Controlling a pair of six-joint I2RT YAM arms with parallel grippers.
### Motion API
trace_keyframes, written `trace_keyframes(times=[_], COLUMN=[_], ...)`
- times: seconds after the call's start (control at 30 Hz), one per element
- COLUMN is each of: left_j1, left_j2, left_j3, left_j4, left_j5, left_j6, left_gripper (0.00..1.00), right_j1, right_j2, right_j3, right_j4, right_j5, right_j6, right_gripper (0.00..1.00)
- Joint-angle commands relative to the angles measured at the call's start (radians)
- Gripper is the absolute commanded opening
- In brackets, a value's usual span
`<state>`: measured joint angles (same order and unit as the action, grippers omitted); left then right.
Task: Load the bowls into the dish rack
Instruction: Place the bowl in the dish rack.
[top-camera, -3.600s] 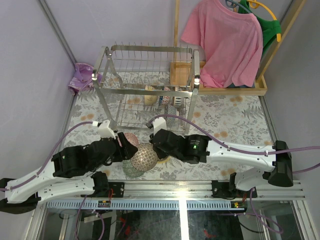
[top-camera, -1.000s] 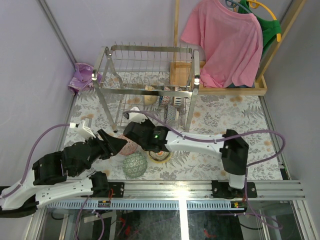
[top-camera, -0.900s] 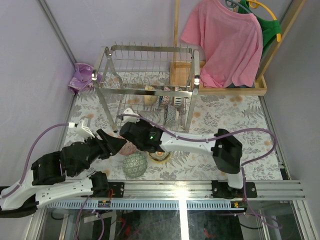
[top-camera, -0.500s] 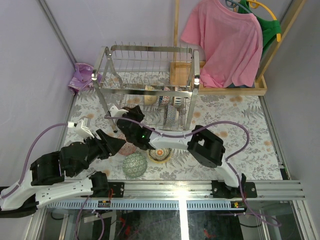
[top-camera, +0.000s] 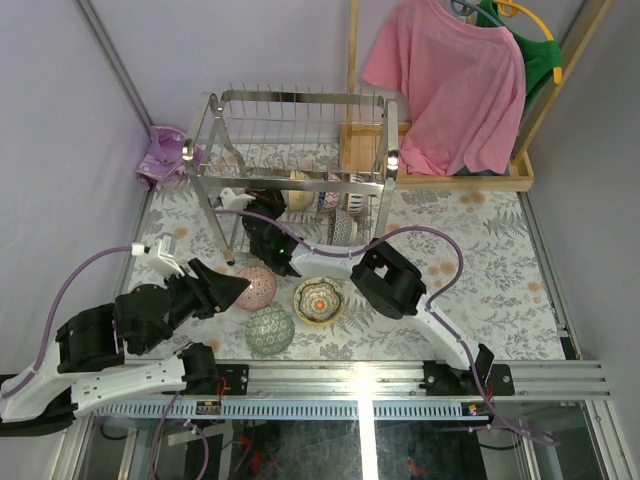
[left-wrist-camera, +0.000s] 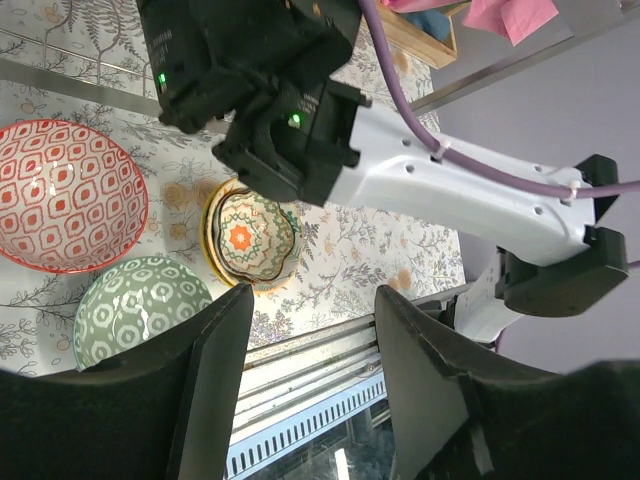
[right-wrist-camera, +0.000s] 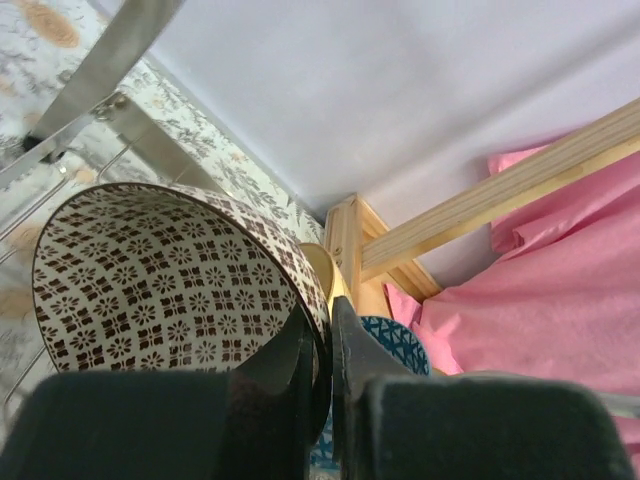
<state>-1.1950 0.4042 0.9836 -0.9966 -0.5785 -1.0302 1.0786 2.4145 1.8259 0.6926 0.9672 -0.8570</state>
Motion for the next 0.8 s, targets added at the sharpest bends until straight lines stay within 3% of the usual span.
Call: trace_keyframes(times=[0.0, 0.13, 0.47, 0.77], left_j1=[0.0, 0.001, -0.001, -0.001], left_j2=[-0.022, -0.017, 0.01, 0.011], left_j3=[0.013, 0.02, 0.029, 0.02], left_j4=[0.029, 0.027, 0.026, 0.03], left_j5=[-0.012, -0.014, -0.009, -0.012], left_j6=[0.007, 0.011, 0.015, 0.008], left_gripper=[0.51, 0.51, 0.51, 0.51], right_j1=[-0.038, -0.065, -0.132, -0.151], right_j2=[0.06, 0.139, 0.221, 0.222], right_j3=[0.196, 0.315, 0.469, 0.373], right_j4=[-0.001, -0.033, -0.103, -0.061], right_j5=[-0.042, -0.057, -0.083, -0.109], right_j6=[-0.109, -0.184, -0.149, -0.203], right_gripper=[0.0, 0.0, 0.0, 0.0])
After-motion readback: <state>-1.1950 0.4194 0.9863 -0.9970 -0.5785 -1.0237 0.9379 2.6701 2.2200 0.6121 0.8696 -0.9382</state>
